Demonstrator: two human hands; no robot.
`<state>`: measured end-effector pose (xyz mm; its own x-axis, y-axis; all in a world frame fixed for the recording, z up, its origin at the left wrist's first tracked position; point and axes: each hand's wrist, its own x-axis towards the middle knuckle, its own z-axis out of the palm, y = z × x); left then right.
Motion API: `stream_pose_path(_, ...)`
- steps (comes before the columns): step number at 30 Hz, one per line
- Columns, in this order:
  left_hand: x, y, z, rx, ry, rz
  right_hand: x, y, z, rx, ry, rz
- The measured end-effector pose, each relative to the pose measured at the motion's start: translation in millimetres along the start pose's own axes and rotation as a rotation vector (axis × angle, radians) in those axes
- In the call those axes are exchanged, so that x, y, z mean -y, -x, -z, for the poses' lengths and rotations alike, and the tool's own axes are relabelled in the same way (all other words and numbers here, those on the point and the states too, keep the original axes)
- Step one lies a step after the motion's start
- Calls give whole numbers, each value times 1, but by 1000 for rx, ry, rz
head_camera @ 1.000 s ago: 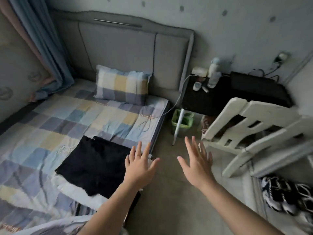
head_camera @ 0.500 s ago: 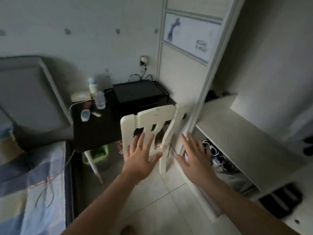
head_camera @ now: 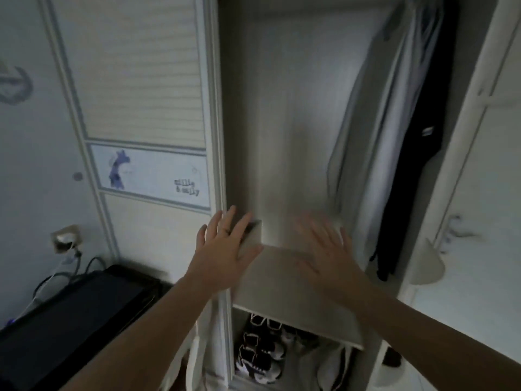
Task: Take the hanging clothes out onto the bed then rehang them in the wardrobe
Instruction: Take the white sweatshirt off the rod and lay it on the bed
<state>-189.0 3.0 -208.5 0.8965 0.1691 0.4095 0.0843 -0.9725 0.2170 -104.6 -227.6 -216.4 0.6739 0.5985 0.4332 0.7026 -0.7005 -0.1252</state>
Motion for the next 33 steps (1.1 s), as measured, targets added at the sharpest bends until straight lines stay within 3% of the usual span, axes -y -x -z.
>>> stream_pose_path(10, -26, -208, 71, -221, -131, -317, -60, -128, 128, -297, 298, 45)
stream_pose_path(19, -75, -373, 143, -351, -173, -408, -112, -265, 259, -486, 540, 76)
stream_pose_path(23, -96, -431, 154, -376, -101, -395, -133, -308, 305, -500, 578, 15)
stream_pose_path(33, -151, -554, 130, -298, 136, -532, -169, -372, 351, -339, 643, -373)
